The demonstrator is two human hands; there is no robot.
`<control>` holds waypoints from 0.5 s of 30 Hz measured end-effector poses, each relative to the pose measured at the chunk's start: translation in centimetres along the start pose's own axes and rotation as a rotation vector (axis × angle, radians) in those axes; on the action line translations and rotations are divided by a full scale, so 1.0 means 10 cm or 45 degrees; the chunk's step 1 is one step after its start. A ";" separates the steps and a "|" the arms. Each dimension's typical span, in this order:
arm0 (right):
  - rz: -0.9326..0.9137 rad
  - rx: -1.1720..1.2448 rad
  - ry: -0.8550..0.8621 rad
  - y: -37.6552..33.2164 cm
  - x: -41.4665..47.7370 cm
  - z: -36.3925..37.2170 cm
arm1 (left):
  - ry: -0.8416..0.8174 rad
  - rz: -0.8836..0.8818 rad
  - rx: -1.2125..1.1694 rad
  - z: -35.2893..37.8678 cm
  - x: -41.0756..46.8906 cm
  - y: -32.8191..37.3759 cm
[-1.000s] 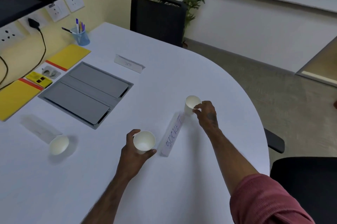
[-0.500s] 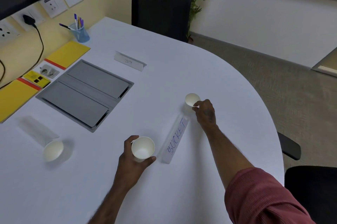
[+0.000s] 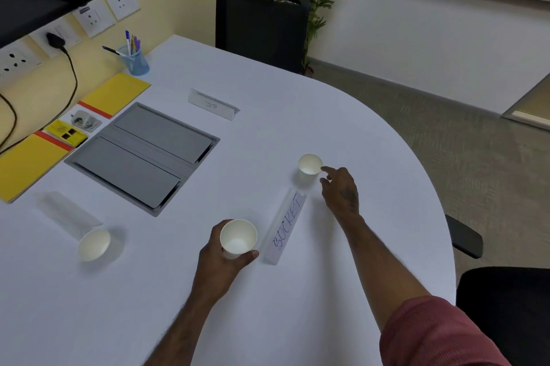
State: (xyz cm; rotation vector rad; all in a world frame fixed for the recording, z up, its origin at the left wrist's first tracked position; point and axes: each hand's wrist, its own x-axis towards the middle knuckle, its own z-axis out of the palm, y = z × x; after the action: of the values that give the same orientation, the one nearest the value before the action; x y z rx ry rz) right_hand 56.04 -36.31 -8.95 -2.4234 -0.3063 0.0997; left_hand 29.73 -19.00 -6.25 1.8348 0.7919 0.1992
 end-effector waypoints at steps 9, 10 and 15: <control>0.113 0.652 -0.645 -0.51 -1.10 -0.49 | -0.132 0.123 -0.187 -0.02 -0.25 0.45; 0.101 0.678 -0.705 -0.58 -1.30 -0.56 | -0.163 0.144 -0.196 -0.05 -0.32 0.49; 0.023 0.677 -0.767 -0.81 -2.33 -0.89 | -0.365 0.207 -0.242 -0.16 -0.84 0.58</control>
State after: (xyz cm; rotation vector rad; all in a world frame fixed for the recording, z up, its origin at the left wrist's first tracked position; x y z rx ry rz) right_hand 33.24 -41.61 2.84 -1.8191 -0.4558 0.8193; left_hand 25.01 -24.01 1.46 1.6987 0.4103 0.1074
